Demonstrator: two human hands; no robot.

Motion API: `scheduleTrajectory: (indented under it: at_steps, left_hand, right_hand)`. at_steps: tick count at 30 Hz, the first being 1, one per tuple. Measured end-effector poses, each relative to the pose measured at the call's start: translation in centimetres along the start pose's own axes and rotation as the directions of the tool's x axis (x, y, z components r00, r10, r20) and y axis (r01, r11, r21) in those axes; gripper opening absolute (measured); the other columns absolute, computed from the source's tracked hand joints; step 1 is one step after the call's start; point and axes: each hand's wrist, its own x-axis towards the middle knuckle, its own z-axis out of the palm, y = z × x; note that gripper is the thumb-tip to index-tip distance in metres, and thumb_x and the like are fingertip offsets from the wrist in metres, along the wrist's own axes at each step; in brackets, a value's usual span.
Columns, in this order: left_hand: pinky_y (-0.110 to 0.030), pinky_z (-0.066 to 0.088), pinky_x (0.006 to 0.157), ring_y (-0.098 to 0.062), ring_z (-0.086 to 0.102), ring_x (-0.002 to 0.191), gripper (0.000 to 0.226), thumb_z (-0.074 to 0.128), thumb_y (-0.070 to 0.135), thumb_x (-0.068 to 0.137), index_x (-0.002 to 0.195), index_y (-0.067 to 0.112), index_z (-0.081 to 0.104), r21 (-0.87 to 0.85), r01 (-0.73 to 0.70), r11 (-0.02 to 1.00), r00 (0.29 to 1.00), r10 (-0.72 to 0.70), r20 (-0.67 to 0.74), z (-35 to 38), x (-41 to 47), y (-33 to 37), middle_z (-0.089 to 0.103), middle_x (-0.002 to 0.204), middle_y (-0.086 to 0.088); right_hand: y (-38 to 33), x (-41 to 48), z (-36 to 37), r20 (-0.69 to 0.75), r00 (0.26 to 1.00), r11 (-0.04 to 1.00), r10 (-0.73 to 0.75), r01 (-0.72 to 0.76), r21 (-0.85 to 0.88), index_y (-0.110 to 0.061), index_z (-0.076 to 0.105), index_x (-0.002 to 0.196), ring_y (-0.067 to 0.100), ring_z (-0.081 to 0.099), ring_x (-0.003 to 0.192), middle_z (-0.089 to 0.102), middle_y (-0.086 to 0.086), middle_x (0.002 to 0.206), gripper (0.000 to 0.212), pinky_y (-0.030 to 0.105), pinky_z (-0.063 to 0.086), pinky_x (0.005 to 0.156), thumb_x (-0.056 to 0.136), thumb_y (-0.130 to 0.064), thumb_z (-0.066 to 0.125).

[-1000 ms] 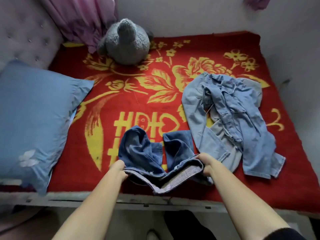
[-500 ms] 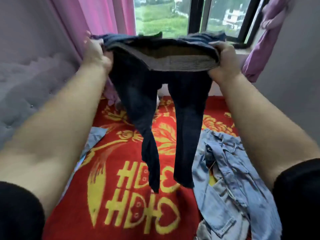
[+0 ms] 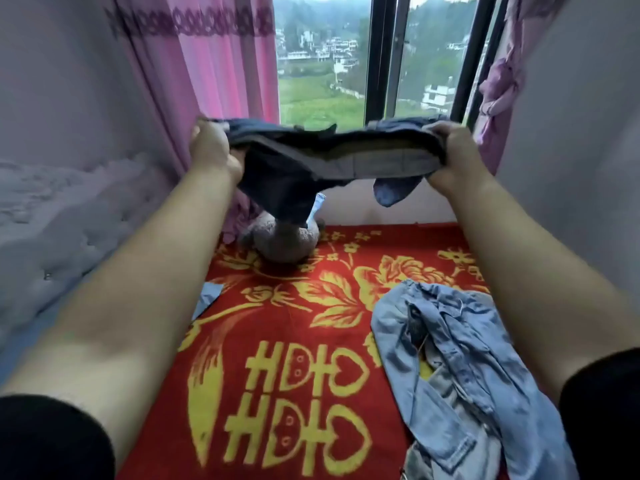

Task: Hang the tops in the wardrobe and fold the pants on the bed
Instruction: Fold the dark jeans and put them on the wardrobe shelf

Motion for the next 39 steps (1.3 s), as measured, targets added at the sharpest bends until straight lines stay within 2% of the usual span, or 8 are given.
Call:
scheduleTrajectory:
  at_steps: [6, 11, 15, 18, 26, 32, 36, 39]
  left_hand:
    - [-0.045, 0.044, 0.099, -0.022, 0.048, 0.098, 0.038, 0.033, -0.010, 0.093, 0.122, 0.007, 0.050, 0.317, 0.360, 0.878, 0.906, -0.248, -0.343, -17.6, -7.4, -13.7, 0.046, 0.108, -0.010]
    - [-0.037, 0.050, 0.077, -0.022, 0.053, 0.070, 0.036, 0.030, -0.018, 0.088, 0.083, 0.016, 0.043, 0.324, 0.566, 0.758, 0.770, -0.346, -0.536, -32.4, -16.2, -23.7, 0.053, 0.093, -0.012]
    - [-0.036, 0.047, 0.071, -0.023, 0.052, 0.070, 0.042, 0.027, -0.021, 0.086, 0.076, 0.017, 0.043, 0.392, 0.674, 0.627, 0.693, -0.352, -0.629, -40.7, -21.3, -26.8, 0.053, 0.081, -0.009]
    - [-0.043, 0.047, 0.093, -0.023, 0.049, 0.092, 0.036, 0.030, -0.017, 0.087, 0.084, 0.015, 0.047, 0.479, 0.702, 0.526, 0.694, -0.356, -0.626, -45.1, -23.6, -28.5, 0.052, 0.100, -0.015]
    - [-0.030, 0.049, 0.085, -0.021, 0.057, 0.088, 0.034, 0.052, -0.006, 0.083, 0.113, 0.006, 0.062, 0.696, 0.674, 0.245, 0.738, -0.232, -0.633, -52.0, -28.4, -31.5, 0.066, 0.114, -0.015]
    - [-0.026, 0.040, 0.077, -0.027, 0.055, 0.095, 0.040, 0.050, -0.005, 0.080, 0.115, 0.012, 0.057, 0.815, 0.549, -0.184, 0.773, -0.260, -0.579, -56.9, -33.0, -34.0, 0.060, 0.120, -0.011]
    - [-0.039, 0.037, 0.103, -0.036, 0.042, 0.128, 0.047, 0.059, 0.009, 0.083, 0.129, 0.017, 0.054, 0.758, 0.366, -0.539, 0.751, -0.310, -0.583, -58.3, -34.3, -36.1, 0.044, 0.139, -0.018]
    - [-0.044, 0.035, 0.107, -0.034, 0.032, 0.134, 0.049, 0.060, 0.017, 0.087, 0.135, 0.019, 0.049, 0.810, 0.142, -0.569, 0.778, -0.442, -0.447, -58.1, -34.9, -37.9, 0.033, 0.147, -0.015]
  right_hand:
    - [17.0, -7.3, -8.4, -0.350, 0.876, 0.880, 0.332, -0.421, -0.220, -0.003, 0.057, 0.081, 0.019, 0.061, 0.054, 0.063, 0.010, 0.065, 0.022, 0.026, 0.050, 0.054, 0.097, 0.002, 0.043]
    - [32.6, -17.6, -17.0, -0.583, 0.644, 0.753, 0.495, -0.653, -0.083, -0.007, 0.052, 0.096, 0.024, 0.055, 0.056, 0.054, 0.017, 0.079, 0.023, 0.028, 0.049, 0.047, 0.091, 0.015, 0.046]
    - [39.1, -25.3, -21.6, -0.658, 0.499, 0.637, 0.563, -0.770, -0.038, -0.008, 0.054, 0.105, 0.030, 0.051, 0.071, 0.051, 0.022, 0.090, 0.031, 0.034, 0.044, 0.062, 0.089, 0.016, 0.043]
    - [41.5, -28.5, -23.3, -0.654, 0.450, 0.594, 0.608, -0.805, -0.002, -0.011, 0.054, 0.111, 0.033, 0.054, 0.087, 0.052, 0.025, 0.101, 0.042, 0.042, 0.047, 0.077, 0.083, 0.017, 0.041]
    - [46.9, -35.3, -27.6, -0.769, 0.371, 0.356, 0.520, -0.913, -0.200, -0.008, 0.056, 0.067, 0.021, 0.047, 0.051, 0.052, 0.009, 0.063, 0.024, 0.017, 0.037, 0.039, 0.070, 0.016, 0.054]
    - [53.7, -40.5, -32.1, -0.761, 0.428, 0.165, 0.488, -0.901, -0.401, -0.007, 0.052, 0.134, 0.029, 0.062, 0.112, 0.065, 0.013, 0.124, 0.059, 0.039, 0.049, 0.100, 0.076, 0.004, 0.059]
    - [56.0, -42.0, -33.5, -0.719, 0.530, -0.044, 0.450, -0.791, -0.611, -0.010, 0.037, 0.148, 0.035, 0.046, 0.129, 0.048, 0.021, 0.140, 0.069, 0.035, 0.036, 0.107, 0.082, -0.008, 0.059]
    - [56.8, -41.6, -34.5, -0.685, 0.551, -0.087, 0.478, -0.746, -0.660, -0.008, 0.037, 0.147, 0.034, 0.043, 0.130, 0.045, 0.022, 0.142, 0.067, 0.034, 0.035, 0.105, 0.084, -0.011, 0.059]
